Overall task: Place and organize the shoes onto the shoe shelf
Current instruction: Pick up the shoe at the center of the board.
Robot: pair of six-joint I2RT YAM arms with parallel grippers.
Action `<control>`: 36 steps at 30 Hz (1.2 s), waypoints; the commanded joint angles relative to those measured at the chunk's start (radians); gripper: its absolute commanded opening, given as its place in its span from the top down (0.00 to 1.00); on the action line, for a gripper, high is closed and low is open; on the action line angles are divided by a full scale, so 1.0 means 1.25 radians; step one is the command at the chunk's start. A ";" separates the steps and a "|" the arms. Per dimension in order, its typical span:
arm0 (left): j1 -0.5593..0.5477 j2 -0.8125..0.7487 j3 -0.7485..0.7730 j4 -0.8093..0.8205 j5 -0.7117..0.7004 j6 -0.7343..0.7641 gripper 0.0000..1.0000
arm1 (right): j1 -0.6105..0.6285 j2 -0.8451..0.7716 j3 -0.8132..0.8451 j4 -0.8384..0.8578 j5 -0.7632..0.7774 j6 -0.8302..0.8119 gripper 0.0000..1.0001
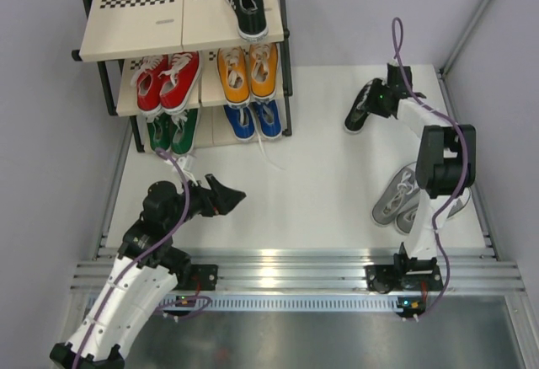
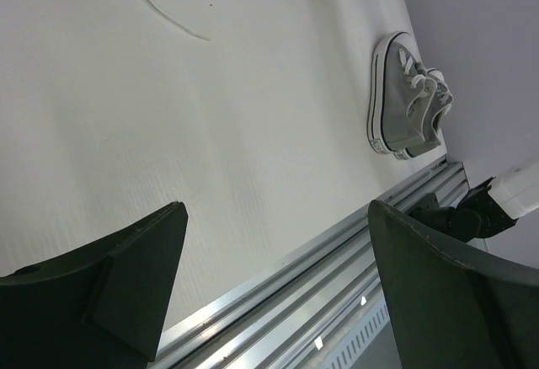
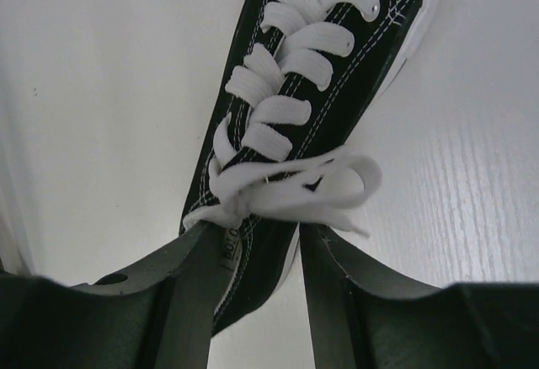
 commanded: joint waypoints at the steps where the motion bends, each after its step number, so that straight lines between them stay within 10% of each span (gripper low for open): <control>1: 0.002 -0.007 -0.005 0.044 0.015 -0.004 0.06 | -0.010 0.048 0.069 0.010 -0.011 0.020 0.59; 12: 0.001 0.014 -0.015 0.060 0.037 -0.024 0.07 | -0.053 0.002 0.010 0.077 -0.126 0.040 0.99; 27: -0.027 0.066 -0.023 0.113 0.032 -0.080 0.09 | -0.062 -0.366 -0.299 0.011 -0.434 -0.095 1.00; 36: -0.214 0.171 0.007 0.216 -0.143 -0.102 0.09 | 0.003 -0.521 -0.422 0.000 -0.501 -0.146 1.00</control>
